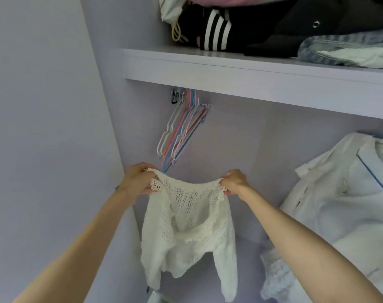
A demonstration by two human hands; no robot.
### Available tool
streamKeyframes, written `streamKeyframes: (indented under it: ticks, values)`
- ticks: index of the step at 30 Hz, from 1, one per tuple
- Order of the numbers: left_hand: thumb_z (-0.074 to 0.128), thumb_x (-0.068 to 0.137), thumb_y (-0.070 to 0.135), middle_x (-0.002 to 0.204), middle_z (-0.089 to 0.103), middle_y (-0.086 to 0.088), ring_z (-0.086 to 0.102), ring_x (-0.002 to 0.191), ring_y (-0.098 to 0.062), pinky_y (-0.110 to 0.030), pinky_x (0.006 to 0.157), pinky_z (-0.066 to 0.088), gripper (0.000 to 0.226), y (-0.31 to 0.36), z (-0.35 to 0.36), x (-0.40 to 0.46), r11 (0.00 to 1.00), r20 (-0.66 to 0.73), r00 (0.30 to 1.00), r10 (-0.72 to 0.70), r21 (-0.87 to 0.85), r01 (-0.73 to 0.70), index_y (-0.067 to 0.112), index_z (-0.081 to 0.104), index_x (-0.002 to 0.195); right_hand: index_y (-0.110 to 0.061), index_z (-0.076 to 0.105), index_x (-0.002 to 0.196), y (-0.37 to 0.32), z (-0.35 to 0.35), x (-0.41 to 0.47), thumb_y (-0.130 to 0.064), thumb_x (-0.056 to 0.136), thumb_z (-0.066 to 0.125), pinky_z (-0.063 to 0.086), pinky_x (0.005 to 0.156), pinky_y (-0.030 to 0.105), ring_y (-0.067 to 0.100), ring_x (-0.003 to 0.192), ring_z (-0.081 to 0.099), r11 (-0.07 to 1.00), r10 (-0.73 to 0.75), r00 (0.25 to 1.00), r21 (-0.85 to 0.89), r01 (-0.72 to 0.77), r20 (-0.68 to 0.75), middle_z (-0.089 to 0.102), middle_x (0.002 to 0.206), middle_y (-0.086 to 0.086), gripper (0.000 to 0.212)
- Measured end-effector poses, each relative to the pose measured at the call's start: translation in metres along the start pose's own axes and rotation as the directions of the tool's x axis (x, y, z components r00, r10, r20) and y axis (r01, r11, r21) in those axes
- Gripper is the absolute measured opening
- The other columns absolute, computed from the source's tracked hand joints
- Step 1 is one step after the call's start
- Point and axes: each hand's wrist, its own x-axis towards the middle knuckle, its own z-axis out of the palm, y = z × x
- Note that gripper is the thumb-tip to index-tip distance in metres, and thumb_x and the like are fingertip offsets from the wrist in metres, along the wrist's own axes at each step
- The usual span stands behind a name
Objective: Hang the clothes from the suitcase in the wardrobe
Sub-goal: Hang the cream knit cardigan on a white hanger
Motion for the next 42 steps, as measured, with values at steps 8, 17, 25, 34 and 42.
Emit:
streamKeyframes:
  ticks: [8, 17, 25, 34, 42]
  values:
    - [0.038, 0.089, -0.007, 0.082, 0.063, -0.013, 0.064, 0.075, -0.02, -0.027, 0.057, 0.057, 0.028, 0.015, -0.015, 0.012, 0.997, 0.001, 1.0, 0.029, -0.072, -0.029, 0.009, 0.06, 0.082, -0.002, 0.057, 0.113, -0.073, 0.049, 0.023, -0.015, 0.096, 0.048, 0.05, 0.084, 0.036, 0.022, 0.09, 0.053, 0.96, -0.041, 0.99, 0.28, 0.001, 0.138, 0.06, 0.102, 0.014, 0.024]
    - [0.039, 0.088, -0.009, 0.085, 0.061, -0.012, 0.062, 0.079, -0.022, -0.027, 0.053, 0.058, 0.032, 0.02, -0.022, 0.03, 1.0, 0.008, 1.0, 0.023, -0.016, -0.023, 0.012, 0.061, 0.079, -0.008, 0.052, 0.094, -0.131, 0.066, 0.05, -0.024, 0.095, 0.051, 0.045, 0.057, 0.025, 0.014, 0.064, 0.052, 0.809, -0.022, 0.982, 0.581, -0.091, 0.186, 0.052, 0.073, 0.005, 0.016]
    - [0.04, 0.088, -0.009, 0.086, 0.06, -0.008, 0.061, 0.085, -0.023, -0.023, 0.054, 0.057, 0.028, 0.02, -0.022, 0.032, 1.0, 0.016, 1.0, 0.004, 0.006, -0.004, 0.007, 0.062, 0.093, -0.009, 0.053, 0.077, -0.133, 0.06, 0.063, -0.006, 0.09, 0.054, 0.045, 0.056, 0.026, 0.021, 0.076, 0.053, 0.883, -0.005, 1.0, 0.47, 0.009, -0.01, 0.056, 0.089, 0.011, 0.013]
    - [0.043, 0.089, -0.007, 0.082, 0.059, -0.005, 0.06, 0.073, -0.014, -0.018, 0.049, 0.054, 0.024, 0.022, -0.008, 0.029, 1.0, -0.015, 1.0, 0.018, -0.018, -0.018, 0.007, 0.06, 0.097, -0.014, 0.047, 0.075, -0.128, 0.019, 0.056, -0.006, 0.092, 0.035, 0.029, 0.038, 0.022, 0.013, 0.054, 0.033, 0.802, -0.035, 0.98, 0.58, 0.145, -0.196, 0.05, 0.086, 0.009, 0.023]
    - [0.05, 0.087, -0.005, 0.097, 0.057, -0.016, 0.059, 0.09, -0.03, -0.025, 0.047, 0.055, 0.02, 0.015, 0.008, 0.021, 0.998, -0.17, 0.984, -0.054, -0.032, 0.05, 0.01, 0.05, 0.074, -0.025, 0.052, 0.098, -0.078, 0.002, 0.049, -0.019, 0.097, 0.041, 0.03, 0.037, 0.018, 0.013, 0.051, 0.037, 0.808, -0.073, 0.951, 0.541, 0.233, -0.301, 0.047, 0.08, 0.002, 0.012]
